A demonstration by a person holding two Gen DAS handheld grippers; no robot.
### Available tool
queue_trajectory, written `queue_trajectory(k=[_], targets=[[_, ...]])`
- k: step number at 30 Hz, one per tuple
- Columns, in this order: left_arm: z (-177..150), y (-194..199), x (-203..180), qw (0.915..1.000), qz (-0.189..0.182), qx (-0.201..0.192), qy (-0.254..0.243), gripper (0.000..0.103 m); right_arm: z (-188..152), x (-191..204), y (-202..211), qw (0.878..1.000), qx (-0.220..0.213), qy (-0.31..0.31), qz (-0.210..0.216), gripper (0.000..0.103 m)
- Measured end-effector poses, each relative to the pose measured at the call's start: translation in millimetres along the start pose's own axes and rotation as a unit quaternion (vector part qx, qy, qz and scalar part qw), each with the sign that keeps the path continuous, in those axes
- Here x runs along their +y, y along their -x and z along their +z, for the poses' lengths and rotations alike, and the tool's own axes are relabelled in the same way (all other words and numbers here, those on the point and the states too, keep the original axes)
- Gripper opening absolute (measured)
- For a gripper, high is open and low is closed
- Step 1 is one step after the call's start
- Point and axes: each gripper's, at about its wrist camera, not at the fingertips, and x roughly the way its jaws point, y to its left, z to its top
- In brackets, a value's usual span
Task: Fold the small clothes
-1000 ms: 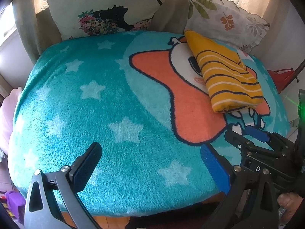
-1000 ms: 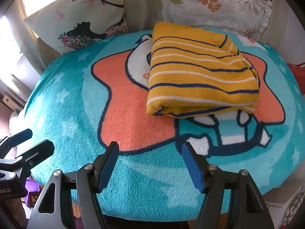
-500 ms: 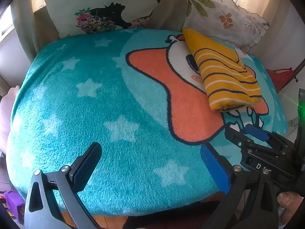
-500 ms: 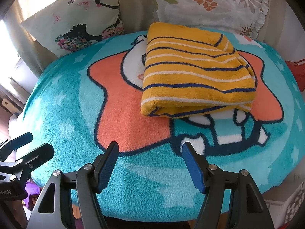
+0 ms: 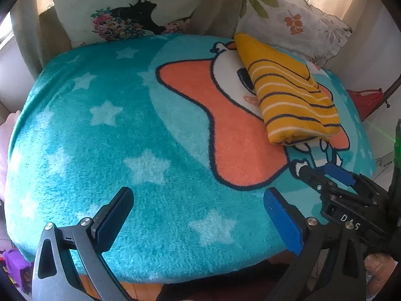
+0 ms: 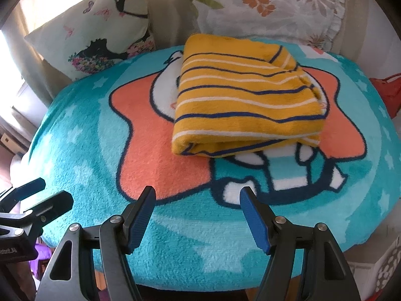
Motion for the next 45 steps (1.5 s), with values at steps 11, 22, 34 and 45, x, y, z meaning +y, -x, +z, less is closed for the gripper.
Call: queue_trajectory(k=[11, 22, 34, 45], targets=[[14.3, -27.0, -30.2, 0.9996, 0.005, 0.026, 0.008, 0.103, 21.5, -52.3, -5.3, 0.999, -0.020, -0.032, -0.007, 0.074], [50.7, -59.6, -93.2, 0.9993, 0.006, 0.036, 0.002, 0.103, 67.3, -118.2, -17.5, 0.999, -0.027, -0.025, -0.012, 0.074], [79.4, -84.1, -130.1, 0.9992, 0.019, 0.034, 0.013, 0.103, 87.9, -158.8, -33.5, 1.000, -0.019, -0.004, -0.003, 0.075], [83.5, -88.3, -136.0, 0.9970, 0.058, 0.048, 0.021, 0.103, 99.4, -153.4, -36.3, 0.999, -0.026, 0.042, 0.022, 0.075]])
